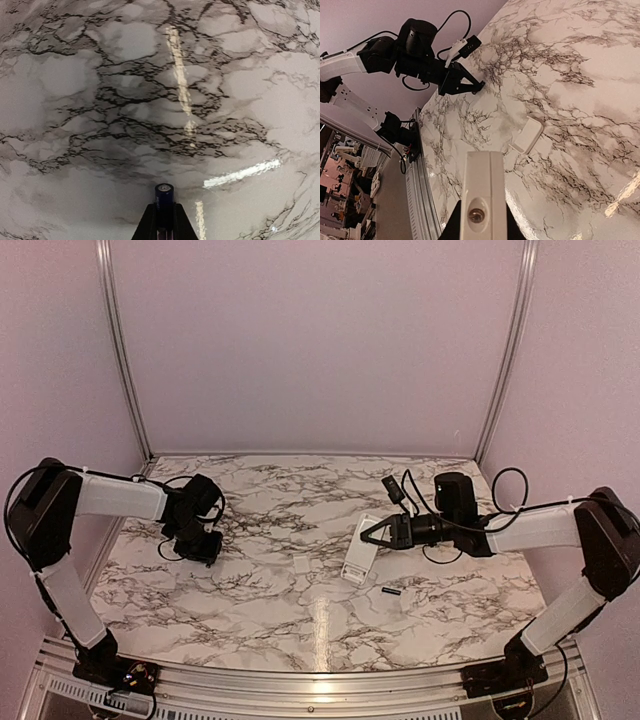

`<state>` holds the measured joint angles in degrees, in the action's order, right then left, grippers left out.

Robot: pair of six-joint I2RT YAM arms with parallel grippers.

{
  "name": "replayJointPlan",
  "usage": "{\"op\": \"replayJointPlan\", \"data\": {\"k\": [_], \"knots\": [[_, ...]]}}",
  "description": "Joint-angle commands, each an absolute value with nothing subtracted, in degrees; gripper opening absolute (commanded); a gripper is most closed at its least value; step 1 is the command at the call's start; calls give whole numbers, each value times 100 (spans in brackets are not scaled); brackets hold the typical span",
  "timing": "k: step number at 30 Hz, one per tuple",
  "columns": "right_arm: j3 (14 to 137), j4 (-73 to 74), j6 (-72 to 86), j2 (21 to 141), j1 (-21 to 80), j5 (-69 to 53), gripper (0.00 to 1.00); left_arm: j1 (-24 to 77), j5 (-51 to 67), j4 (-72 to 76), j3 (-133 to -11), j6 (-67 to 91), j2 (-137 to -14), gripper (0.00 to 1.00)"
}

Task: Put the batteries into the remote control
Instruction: Move the battery to the center of the board.

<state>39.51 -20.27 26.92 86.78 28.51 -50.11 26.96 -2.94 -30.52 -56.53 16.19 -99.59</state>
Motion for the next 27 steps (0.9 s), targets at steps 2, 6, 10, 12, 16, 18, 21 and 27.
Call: {"op": "replayJointPlan", "data": {"k": [2, 6, 10, 12, 16, 18, 21, 27], "knots": [[4190, -1955, 2617, 8752, 2927, -5014, 0, 3708, 163, -2929, -5950, 2251, -10169, 0], [4164, -1934, 2610, 8733, 2927, -5003, 0, 4330, 246, -2751, -6191, 2712, -10320, 0], [4157, -1943, 2619, 8728, 2927, -4991, 0, 4731, 184, -2619, -6532, 2802, -10513, 0], [4145, -1938, 2626, 8715, 2927, -4986, 0, 4806, 231, -2656, -6725, 2766, -10674, 0], [4148, -1906, 2610, 8668, 2927, -4972, 0, 4964, 359, -2678, -6900, 2764, -10959, 0], [4143, -1891, 2603, 8640, 2927, -4958, 0, 5027, 390, -2685, -6952, 2786, -11045, 0], [4137, -1906, 2622, 8646, 2927, -4948, 0, 5111, 210, -2860, -7054, 2786, -11202, 0], [4147, -1913, 2631, 8654, 2927, -4966, 0, 5170, 44, -2985, -7120, 2820, -11245, 18]]}}
